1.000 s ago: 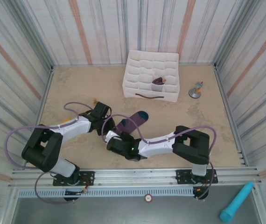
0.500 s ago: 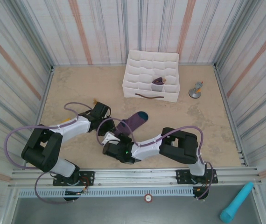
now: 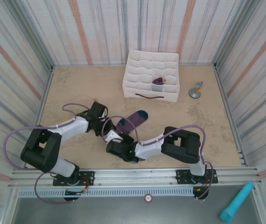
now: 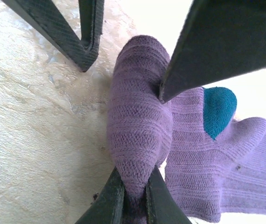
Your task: Roll the socks
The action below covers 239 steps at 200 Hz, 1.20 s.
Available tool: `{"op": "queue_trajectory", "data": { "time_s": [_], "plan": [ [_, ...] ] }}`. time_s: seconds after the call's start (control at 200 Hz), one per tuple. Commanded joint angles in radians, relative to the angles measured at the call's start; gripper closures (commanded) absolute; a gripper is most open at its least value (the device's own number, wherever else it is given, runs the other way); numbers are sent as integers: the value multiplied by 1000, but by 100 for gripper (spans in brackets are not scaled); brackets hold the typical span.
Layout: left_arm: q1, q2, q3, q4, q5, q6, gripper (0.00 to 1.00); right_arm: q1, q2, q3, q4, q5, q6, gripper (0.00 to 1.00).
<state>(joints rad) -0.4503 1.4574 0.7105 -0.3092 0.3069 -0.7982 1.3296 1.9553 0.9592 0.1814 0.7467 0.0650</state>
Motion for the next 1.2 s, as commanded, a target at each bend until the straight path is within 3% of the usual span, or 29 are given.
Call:
{"op": "queue_trajectory", "data": {
  "time_s": [0.0, 0.266, 0.641, 0.812, 1.057, 1.192],
  "plan": [
    [14, -43, -21, -7, 22, 9, 36, -25, 13, -76, -59, -168, 29, 100],
    [60, -126, -133, 181, 87, -66, 25, -84, -44, -135, 0, -333, 37, 100],
    [116, -289, -249, 258, 30, -144, 23, -171, -87, -168, 24, -526, 84, 100],
    [121, -374, -264, 222, -24, -139, 23, -278, -117, -188, 57, -738, 193, 100],
    [122, -382, -269, 211, -28, -131, 24, -408, -122, -236, 145, -989, 390, 100],
    [122, -372, -266, 220, -26, -133, 24, -481, -99, -289, 277, -1116, 535, 100]
  ]
}}
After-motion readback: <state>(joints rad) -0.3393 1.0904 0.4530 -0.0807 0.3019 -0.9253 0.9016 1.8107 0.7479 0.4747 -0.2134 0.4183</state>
